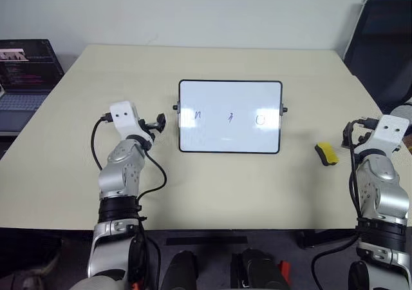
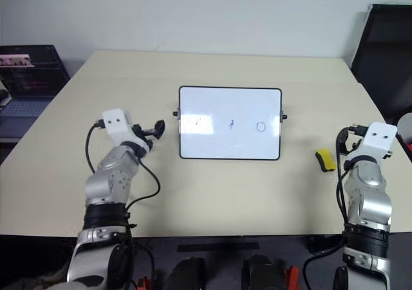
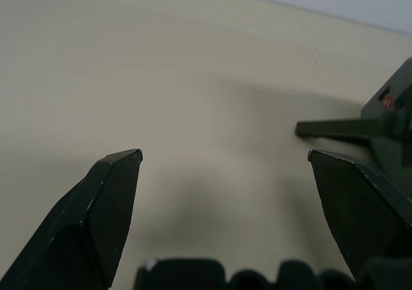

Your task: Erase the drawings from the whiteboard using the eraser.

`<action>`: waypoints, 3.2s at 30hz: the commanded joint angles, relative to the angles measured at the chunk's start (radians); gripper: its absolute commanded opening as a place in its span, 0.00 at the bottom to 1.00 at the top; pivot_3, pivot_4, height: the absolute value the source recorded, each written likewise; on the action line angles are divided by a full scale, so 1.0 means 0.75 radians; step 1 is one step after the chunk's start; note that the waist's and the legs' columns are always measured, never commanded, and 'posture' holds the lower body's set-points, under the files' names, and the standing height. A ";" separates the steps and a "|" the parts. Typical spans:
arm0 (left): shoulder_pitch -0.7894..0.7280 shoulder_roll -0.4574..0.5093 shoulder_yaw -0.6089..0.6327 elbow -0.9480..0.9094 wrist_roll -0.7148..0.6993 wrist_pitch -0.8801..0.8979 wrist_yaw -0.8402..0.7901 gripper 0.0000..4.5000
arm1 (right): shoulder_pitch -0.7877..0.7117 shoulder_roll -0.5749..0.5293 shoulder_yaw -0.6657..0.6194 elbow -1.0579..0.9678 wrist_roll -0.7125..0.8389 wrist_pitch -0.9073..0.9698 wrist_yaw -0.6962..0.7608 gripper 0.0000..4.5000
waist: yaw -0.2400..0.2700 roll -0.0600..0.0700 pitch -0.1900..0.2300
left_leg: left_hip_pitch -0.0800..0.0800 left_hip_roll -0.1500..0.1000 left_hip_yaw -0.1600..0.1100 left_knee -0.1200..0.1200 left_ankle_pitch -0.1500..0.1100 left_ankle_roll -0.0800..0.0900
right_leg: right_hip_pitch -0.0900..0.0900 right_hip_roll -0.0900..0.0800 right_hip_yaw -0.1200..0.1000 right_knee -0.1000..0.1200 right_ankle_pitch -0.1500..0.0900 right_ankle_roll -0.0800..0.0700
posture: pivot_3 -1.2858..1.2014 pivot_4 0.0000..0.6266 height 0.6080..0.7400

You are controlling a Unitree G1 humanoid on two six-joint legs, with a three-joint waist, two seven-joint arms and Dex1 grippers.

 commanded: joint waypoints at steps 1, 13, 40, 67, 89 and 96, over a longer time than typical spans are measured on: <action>0.003 0.013 0.008 -0.152 -0.001 0.019 0.019 1.00 | -0.065 -0.047 0.012 0.033 -0.025 -0.020 0.034 1.00 | 0.001 0.000 0.000 | 0.000 0.001 0.000 0.000 0.000 0.000 | 0.000 0.000 0.000 0.000 0.000 0.000 | 0.52 0.24 1.00; 0.002 -0.001 -0.020 -0.164 -0.024 0.032 -0.048 1.00 | -0.152 -0.124 0.060 0.082 -0.064 -0.002 0.135 1.00 | 0.007 0.000 0.000 | 0.000 -0.002 0.000 0.000 0.000 0.000 | 0.000 0.000 0.000 0.000 0.000 0.000 | 0.52 0.24 1.00; -0.088 0.098 -0.586 -0.244 -0.147 0.078 -1.103 1.00 | 0.073 -0.234 -0.158 -0.393 0.374 0.733 0.447 1.00 | -0.004 0.000 0.000 | 0.000 -0.003 0.000 0.000 0.000 0.000 | 0.000 0.001 0.000 -0.001 0.000 0.000 | 0.52 0.24 1.00; -0.205 0.061 -0.682 0.220 0.120 -0.459 -1.379 1.00 | -0.005 -0.239 0.079 -0.082 0.283 0.635 0.547 1.00 | -0.001 0.000 0.000 | -0.001 -0.003 -0.001 0.000 0.000 0.001 | 0.000 0.001 0.000 -0.002 -0.001 0.000 | 0.52 0.24 1.00; -0.204 0.078 -0.672 0.201 0.120 -0.434 -1.374 1.00 | -0.014 -0.224 0.068 -0.011 0.239 0.595 0.534 0.91 | -0.001 0.000 0.000 | -0.001 -0.003 -0.001 0.000 0.000 0.001 | 0.000 0.001 0.000 -0.001 -0.001 0.000 | 0.52 0.24 1.00; -0.209 0.084 -0.668 0.192 0.118 -0.425 -1.366 1.00 | -0.029 -0.221 0.072 0.012 0.230 0.595 0.530 0.37 | -0.001 0.000 0.000 | -0.001 -0.003 -0.001 0.000 0.000 0.001 | 0.000 0.001 0.000 -0.001 -0.001 0.000 | 0.52 0.24 1.00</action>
